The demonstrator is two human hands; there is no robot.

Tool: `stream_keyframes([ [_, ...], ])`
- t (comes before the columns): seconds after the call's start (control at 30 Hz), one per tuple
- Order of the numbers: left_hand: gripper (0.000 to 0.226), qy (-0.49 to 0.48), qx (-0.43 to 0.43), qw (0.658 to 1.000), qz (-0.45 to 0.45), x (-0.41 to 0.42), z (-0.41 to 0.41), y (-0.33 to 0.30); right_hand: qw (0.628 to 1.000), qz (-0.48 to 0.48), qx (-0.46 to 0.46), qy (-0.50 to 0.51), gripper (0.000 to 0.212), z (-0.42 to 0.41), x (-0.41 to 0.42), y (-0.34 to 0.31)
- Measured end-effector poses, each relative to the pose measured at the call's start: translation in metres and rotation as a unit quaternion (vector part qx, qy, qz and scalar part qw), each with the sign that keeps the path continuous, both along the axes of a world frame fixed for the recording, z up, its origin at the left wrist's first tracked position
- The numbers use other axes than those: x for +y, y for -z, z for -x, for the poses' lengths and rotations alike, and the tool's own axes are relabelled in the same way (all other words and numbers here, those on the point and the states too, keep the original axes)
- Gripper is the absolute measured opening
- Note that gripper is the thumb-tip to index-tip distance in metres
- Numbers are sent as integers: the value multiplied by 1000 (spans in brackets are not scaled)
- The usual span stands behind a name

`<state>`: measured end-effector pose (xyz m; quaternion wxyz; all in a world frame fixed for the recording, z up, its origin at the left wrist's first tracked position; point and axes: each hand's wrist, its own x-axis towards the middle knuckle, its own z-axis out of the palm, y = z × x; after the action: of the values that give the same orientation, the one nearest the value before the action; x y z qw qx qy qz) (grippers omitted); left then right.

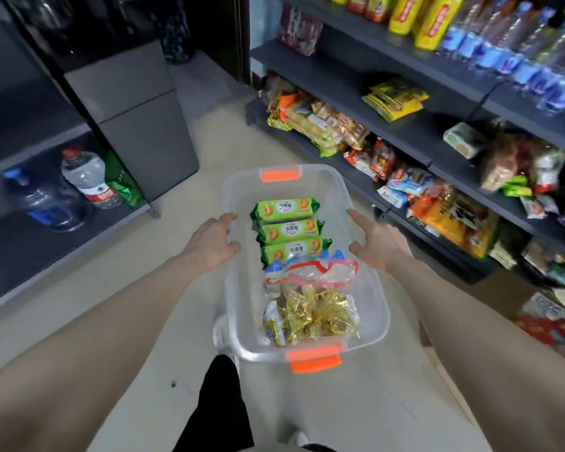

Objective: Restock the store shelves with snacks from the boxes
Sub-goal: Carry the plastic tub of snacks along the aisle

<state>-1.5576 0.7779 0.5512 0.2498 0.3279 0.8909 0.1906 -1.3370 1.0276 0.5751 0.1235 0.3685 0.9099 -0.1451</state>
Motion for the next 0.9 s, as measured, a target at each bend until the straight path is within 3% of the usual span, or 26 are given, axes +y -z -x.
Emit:
stream_keyframes([
  [0.23, 70, 49, 2, 999, 7, 98, 183, -2, 998, 14, 6, 66, 79, 156, 72, 12],
  [0.43, 71, 139, 19, 990, 5, 219, 305, -1, 989, 18, 18, 144, 80, 239, 143, 20],
  [0.7, 69, 229, -4, 973, 19, 394, 418, 31, 956, 40, 72, 281, 76, 325, 262, 66],
  [0.9, 69, 314, -14, 947, 58, 514, 476, 28, 925, 67, 70, 368, 80, 366, 317, 63],
])
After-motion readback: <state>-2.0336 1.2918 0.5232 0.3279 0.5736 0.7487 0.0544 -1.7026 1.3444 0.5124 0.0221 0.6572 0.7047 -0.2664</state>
